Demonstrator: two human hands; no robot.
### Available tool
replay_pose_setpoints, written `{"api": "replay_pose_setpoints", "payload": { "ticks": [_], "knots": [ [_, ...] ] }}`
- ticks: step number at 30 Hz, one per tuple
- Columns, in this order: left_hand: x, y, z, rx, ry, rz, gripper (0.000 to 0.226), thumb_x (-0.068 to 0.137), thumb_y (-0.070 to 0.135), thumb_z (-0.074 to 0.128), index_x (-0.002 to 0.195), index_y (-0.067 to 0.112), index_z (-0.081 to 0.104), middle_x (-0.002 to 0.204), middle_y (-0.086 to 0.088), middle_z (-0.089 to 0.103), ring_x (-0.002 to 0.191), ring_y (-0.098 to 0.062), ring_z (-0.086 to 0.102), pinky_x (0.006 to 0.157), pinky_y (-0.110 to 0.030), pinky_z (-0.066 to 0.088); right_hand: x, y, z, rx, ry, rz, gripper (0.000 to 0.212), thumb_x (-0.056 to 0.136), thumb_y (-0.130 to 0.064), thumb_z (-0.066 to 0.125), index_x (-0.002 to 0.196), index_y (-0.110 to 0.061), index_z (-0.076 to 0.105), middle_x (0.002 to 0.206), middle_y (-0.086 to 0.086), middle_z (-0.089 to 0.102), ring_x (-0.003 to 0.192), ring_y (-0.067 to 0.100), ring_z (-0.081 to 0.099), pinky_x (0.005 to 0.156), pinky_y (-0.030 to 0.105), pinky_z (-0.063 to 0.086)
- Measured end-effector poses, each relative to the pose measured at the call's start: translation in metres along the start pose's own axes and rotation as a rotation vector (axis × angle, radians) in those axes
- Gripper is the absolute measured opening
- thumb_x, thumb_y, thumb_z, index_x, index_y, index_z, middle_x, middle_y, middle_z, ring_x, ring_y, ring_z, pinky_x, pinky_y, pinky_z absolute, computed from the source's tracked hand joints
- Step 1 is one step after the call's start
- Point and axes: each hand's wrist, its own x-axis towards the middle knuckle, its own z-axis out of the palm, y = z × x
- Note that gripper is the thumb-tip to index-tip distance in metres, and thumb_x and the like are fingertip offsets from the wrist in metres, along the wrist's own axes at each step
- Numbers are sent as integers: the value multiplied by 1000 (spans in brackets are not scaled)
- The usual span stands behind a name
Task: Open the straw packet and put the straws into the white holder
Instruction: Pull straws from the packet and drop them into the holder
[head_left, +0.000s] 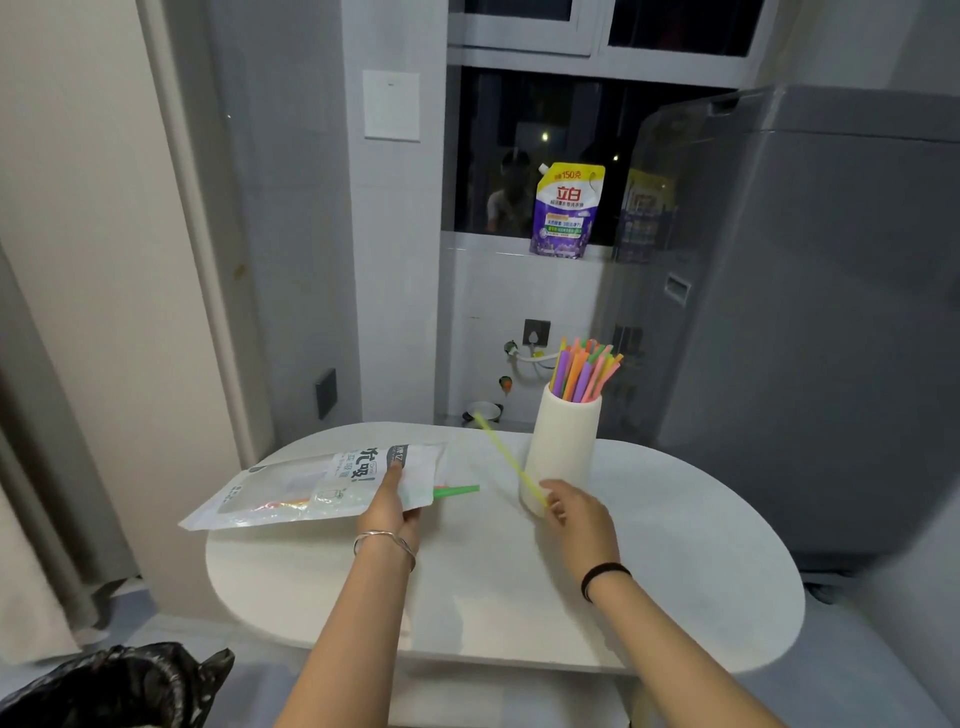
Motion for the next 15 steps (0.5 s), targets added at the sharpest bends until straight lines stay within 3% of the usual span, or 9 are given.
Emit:
{"api": "replay_pose_setpoints", "payload": {
  "ticks": [2, 5, 8, 15],
  "knots": [
    [-1, -1, 3, -15, -21, -6, 53, 90, 8, 64, 140, 10, 48, 112, -1, 64, 82, -12, 63, 46, -20, 56, 12, -12, -17, 167, 88, -5, 31, 85, -2, 54, 111, -16, 65, 94, 2, 62, 80, 19, 61, 77, 25, 53],
    [-1, -5, 7, 12, -27, -19, 52, 90, 9, 63, 140, 10, 48, 107, -1, 64, 79, -12, 61, 44, -19, 55, 29, -39, -47, 430, 203, -98, 27, 83, 0, 61, 102, -18, 65, 98, 5, 62, 80, 14, 60, 68, 6, 47],
    [-1, -11, 9, 12, -22, -30, 53, 90, 9, 63, 140, 10, 47, 95, 1, 63, 78, -12, 61, 42, -19, 54, 50, -66, -87, 684, 334, -142, 25, 82, 0, 64, 95, -21, 63, 95, 6, 66, 77, 13, 61, 68, 10, 49],
    [-3, -18, 13, 11, -33, -48, 53, 90, 8, 63, 141, 11, 47, 93, 2, 63, 78, -12, 61, 41, -20, 54, 85, -76, -128, 595, 444, -162, 24, 87, -1, 59, 108, -9, 63, 106, 12, 66, 87, 16, 64, 76, 19, 53]
  ]
}}
